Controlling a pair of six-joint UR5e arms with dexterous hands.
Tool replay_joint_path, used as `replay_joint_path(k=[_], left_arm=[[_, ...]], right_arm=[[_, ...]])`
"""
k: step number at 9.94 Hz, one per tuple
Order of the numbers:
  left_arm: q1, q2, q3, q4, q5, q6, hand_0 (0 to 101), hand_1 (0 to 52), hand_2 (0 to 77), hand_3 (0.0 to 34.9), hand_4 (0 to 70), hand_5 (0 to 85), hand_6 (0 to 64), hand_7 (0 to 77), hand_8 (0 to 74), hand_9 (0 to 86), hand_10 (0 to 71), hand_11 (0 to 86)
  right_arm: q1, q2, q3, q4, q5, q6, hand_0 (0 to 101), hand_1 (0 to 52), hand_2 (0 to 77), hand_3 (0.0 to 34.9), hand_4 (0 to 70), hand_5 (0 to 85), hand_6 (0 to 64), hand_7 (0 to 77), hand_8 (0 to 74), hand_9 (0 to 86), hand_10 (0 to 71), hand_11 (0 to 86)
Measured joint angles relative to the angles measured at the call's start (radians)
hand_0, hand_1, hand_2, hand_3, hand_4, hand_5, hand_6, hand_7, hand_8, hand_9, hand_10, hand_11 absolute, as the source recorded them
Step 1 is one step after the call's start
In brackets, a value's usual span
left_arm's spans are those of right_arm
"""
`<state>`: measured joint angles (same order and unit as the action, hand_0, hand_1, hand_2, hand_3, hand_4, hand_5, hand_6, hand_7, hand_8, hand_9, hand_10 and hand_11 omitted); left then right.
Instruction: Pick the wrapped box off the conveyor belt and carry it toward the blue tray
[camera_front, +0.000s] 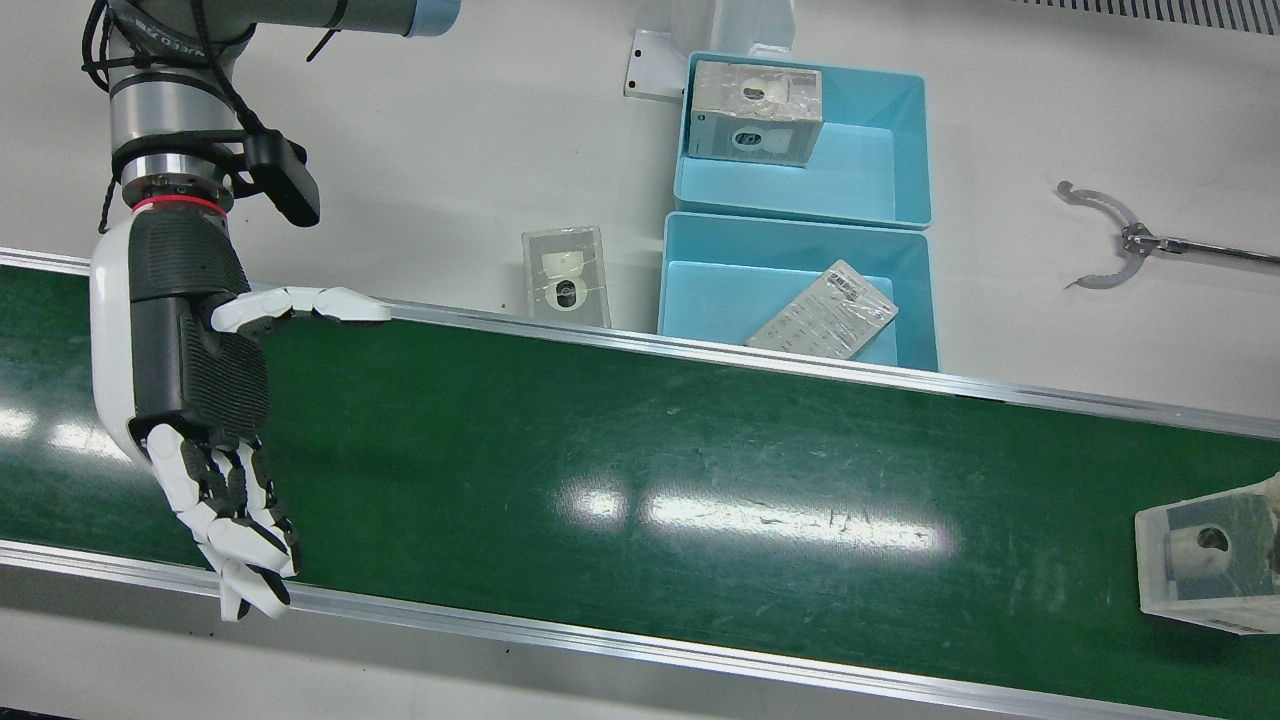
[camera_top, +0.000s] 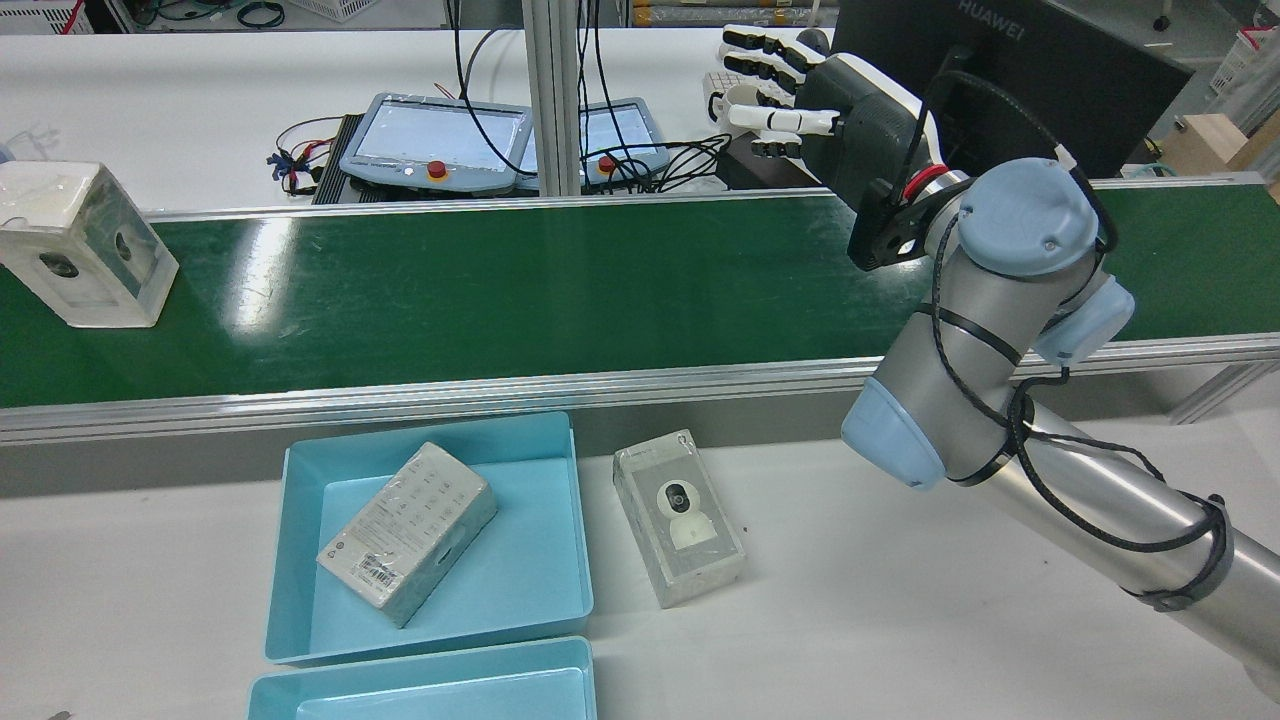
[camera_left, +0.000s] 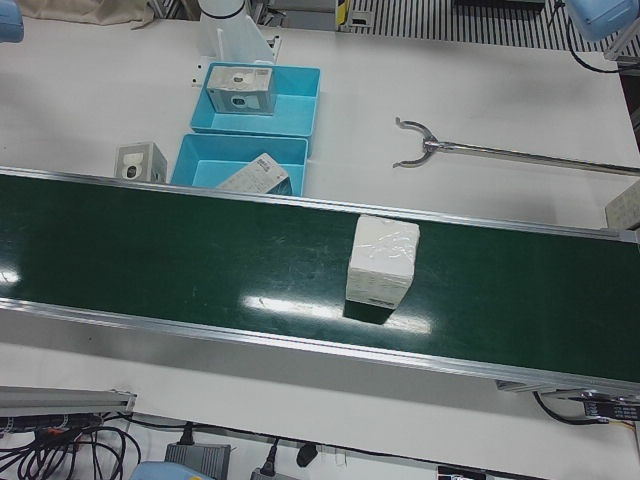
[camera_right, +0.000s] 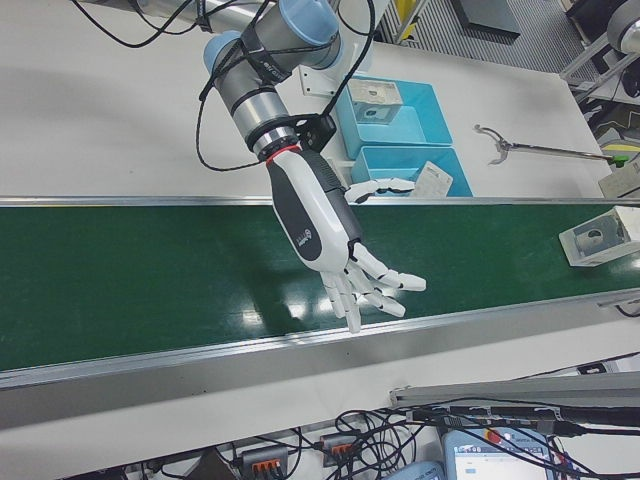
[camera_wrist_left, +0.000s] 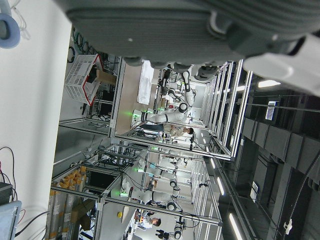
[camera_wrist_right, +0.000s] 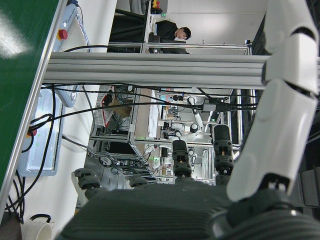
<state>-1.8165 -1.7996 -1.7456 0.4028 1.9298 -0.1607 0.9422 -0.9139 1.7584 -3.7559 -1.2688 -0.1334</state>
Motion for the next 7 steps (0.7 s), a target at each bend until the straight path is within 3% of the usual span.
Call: replay_joint_path(k=[5,7], left_arm=[[0.000,0.000,0.000,0.000,0.000,0.000,0,0.0,1.1,0.0,0.0,0.5,0.0,0.5,0.5,0.0,0.5,0.0],[0.000,0.000,0.000,0.000,0.000,0.000,0,0.0,1.1,0.0,0.0,0.5,0.0,0.5,0.5,0.5,0.5,0.0]], right_arm=[[-0.015,0.007,0.003,0.007,0.000,-0.002,45,13.1,16.9,30.1,12.5,18.0,0.0,15.3,0.0,1.6,3.8,6.0],[-0.037,-0.008,0.010,0.026,0.000,-0.008,45,13.1,14.2,30.2,13.6,16.4,0.0,14.7,0.0,1.6,3.8,6.0]])
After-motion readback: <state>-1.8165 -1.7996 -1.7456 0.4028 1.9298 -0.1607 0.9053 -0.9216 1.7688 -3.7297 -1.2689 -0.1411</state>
